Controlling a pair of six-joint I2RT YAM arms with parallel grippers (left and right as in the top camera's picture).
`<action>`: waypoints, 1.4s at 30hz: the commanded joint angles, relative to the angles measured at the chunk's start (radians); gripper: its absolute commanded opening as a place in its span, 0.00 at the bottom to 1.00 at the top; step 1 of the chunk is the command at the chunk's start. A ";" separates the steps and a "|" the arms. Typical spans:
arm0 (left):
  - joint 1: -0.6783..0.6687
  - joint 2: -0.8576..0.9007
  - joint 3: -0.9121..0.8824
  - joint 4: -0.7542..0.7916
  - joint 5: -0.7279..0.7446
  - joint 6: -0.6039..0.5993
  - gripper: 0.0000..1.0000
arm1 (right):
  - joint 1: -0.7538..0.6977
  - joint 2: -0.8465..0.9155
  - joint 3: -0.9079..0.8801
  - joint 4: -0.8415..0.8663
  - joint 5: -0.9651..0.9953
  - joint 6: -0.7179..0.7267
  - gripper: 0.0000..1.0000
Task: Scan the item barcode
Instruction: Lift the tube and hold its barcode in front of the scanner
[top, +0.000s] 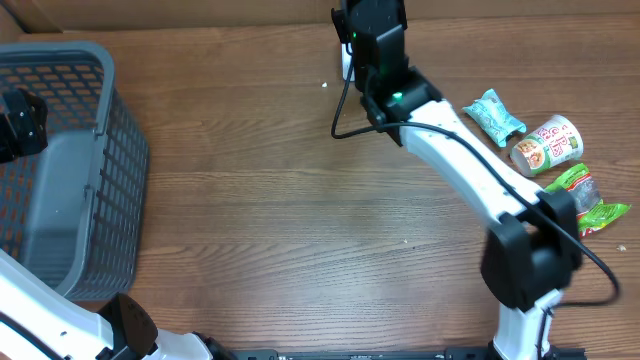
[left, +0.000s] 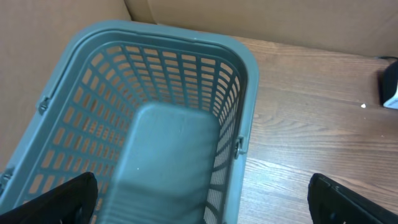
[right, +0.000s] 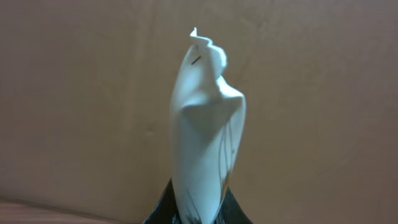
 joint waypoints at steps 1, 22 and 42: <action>-0.006 0.001 0.000 0.003 0.014 0.019 1.00 | -0.008 0.105 0.022 0.170 0.092 -0.324 0.04; -0.006 0.001 0.000 0.003 0.014 0.019 1.00 | -0.062 0.350 0.026 0.616 -0.298 -0.657 0.04; -0.006 0.001 0.000 0.003 0.014 0.019 1.00 | -0.105 0.350 0.026 0.617 -0.417 -0.581 0.04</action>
